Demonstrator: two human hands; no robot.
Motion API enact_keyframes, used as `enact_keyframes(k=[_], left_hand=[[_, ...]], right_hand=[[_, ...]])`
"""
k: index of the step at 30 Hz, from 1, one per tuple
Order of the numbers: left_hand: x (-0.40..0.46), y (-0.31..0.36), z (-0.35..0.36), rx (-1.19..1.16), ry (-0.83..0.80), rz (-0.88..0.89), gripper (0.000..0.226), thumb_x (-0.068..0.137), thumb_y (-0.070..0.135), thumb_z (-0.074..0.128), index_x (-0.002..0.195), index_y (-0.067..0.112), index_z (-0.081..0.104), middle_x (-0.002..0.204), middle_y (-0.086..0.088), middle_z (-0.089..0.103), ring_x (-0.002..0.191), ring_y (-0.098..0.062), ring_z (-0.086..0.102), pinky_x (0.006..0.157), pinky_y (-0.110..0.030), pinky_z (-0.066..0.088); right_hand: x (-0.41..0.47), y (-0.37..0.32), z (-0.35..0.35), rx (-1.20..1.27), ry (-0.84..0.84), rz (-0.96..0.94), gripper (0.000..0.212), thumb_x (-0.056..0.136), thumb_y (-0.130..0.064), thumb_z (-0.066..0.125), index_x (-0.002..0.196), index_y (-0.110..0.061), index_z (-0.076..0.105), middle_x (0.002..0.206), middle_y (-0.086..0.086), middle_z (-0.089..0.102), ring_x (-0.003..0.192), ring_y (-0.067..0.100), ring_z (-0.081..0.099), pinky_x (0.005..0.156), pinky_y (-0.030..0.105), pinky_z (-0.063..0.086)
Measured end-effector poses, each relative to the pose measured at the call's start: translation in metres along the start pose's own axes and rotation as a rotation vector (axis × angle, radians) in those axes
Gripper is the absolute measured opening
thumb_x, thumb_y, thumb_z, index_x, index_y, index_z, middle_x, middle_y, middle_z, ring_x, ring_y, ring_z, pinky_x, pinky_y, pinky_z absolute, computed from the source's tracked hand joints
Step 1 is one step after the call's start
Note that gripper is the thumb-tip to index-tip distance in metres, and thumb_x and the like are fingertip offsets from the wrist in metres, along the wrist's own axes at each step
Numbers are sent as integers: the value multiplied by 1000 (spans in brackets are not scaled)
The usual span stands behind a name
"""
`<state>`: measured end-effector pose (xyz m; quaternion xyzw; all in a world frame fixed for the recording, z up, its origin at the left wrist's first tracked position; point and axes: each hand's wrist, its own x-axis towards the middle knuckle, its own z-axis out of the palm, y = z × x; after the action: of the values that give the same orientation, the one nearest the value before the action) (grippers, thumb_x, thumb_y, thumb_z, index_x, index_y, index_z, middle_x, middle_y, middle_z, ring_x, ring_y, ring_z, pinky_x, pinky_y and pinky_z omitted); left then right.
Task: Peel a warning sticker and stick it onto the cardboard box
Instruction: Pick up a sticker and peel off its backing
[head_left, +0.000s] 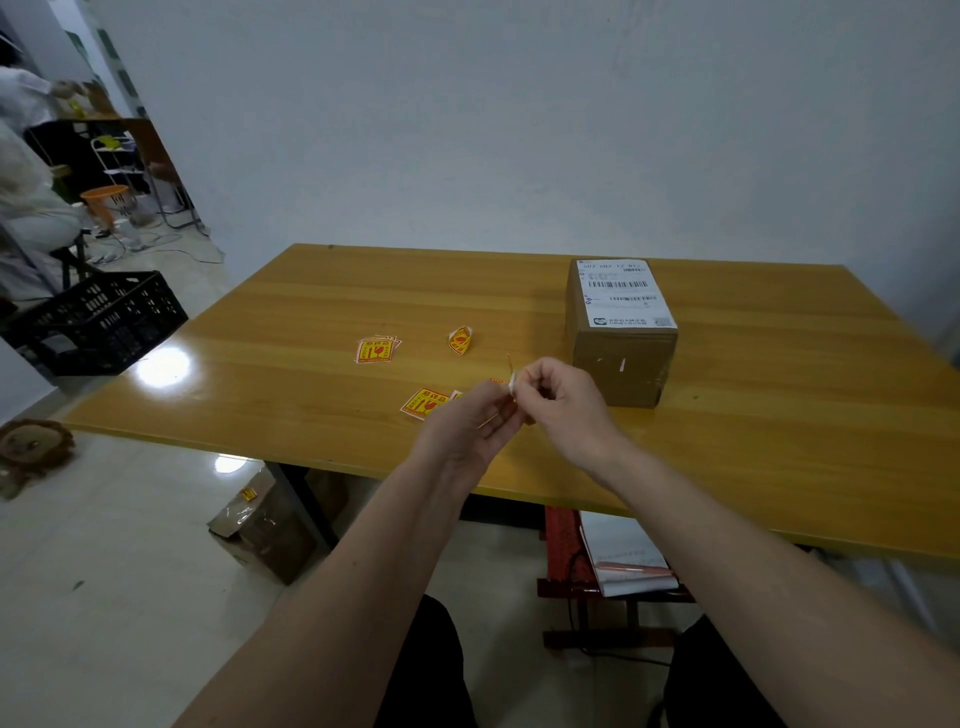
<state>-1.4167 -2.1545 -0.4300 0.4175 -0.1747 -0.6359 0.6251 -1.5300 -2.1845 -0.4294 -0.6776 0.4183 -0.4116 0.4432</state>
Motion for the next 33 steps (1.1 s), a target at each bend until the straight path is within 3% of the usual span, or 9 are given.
enact_keyframes(k=[3,7,12,15,19,23,28,33], left_hand=[[2,-1,-1,-23,49,8,12,81,-4,60,71,2,59,74,-9,55,71,-15,57,67,-23,60],[1,-4,1,11,86,92,6,79,-3,66,75,1,63,64,-5,61,66,-12,61,63,-22,57],[-2,-8,3,186,144,191,2,81,3,68,80,1,67,73,-7,62,76,-16,61,78,-25,58],[-3,-9,2,330,187,246,4,82,7,68,83,4,70,74,-3,63,72,-11,60,68,-20,55],[-2,-11,4,429,207,267,5,83,11,67,82,9,72,73,1,62,71,-8,58,60,-16,50],[1,-14,4,424,157,220,10,81,11,65,72,10,68,68,-1,58,72,-14,55,66,-22,49],[2,-8,-1,322,231,183,20,82,3,62,63,9,60,63,-2,51,61,-10,48,60,-20,44],[1,-4,-7,240,217,205,17,82,3,64,66,7,63,65,-4,55,65,-11,54,65,-18,50]], right_hand=[[-1,-1,-1,52,40,26,18,88,-11,57,87,6,61,77,11,58,72,18,53,67,32,46],[-3,-2,0,103,92,32,19,84,-17,66,90,1,68,76,8,65,70,13,59,66,26,51],[-1,3,-1,92,150,66,15,82,-11,70,80,4,69,76,20,69,67,16,62,65,27,54],[-3,5,-2,72,129,52,11,83,-8,67,74,-1,66,76,29,62,69,21,57,65,32,52],[-5,3,-4,130,78,65,10,84,-4,61,75,-2,61,78,17,55,74,21,53,64,24,51],[-6,2,-4,180,55,73,11,84,0,58,73,-2,56,78,15,51,73,21,50,67,29,49],[-4,7,-9,207,131,90,11,83,2,55,79,12,54,79,19,56,72,22,52,67,29,47],[-3,7,-16,222,142,126,10,83,-6,65,91,0,67,81,19,66,71,15,62,65,22,53]])
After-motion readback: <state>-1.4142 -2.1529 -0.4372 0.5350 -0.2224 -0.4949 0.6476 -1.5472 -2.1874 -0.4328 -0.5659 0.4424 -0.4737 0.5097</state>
